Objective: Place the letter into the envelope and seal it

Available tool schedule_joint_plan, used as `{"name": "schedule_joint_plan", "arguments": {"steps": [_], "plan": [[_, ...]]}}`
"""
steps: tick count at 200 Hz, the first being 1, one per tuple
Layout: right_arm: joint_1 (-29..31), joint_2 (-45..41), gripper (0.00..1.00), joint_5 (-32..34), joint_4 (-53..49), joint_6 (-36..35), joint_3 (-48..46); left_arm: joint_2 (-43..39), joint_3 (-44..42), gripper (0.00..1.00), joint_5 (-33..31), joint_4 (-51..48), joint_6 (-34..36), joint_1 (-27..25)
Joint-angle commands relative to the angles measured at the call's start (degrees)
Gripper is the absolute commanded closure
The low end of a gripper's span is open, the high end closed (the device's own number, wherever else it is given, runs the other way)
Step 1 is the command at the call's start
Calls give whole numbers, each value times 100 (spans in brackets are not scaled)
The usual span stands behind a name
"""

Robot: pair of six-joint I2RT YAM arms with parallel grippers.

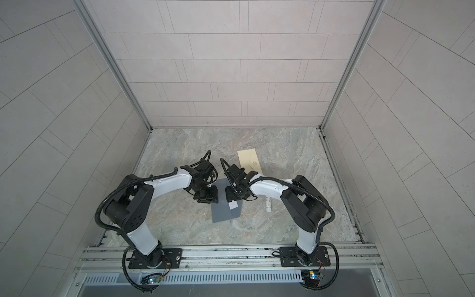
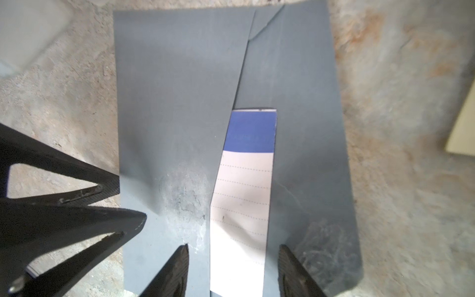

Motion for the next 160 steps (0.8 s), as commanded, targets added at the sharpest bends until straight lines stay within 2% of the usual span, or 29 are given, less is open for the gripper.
{"name": "schedule_joint_plan", "arguments": {"steps": [1, 79, 102, 128, 160], "plan": [[0, 241, 43, -306, -38, 7, 96, 117, 58, 51, 34, -57, 137, -47], [0, 345, 44, -1551, 756, 53, 85, 121, 91, 51, 80, -55, 183, -104], [3, 359, 45, -1630, 721, 41, 131, 120, 124, 52, 60, -32, 192, -109], [0, 136, 46, -1153, 593, 45, 70, 133, 201, 51, -3, 0, 179, -108], [-14, -737, 45, 334, 346, 103, -174, 127, 373, 51, -118, 9, 196, -102]]}}
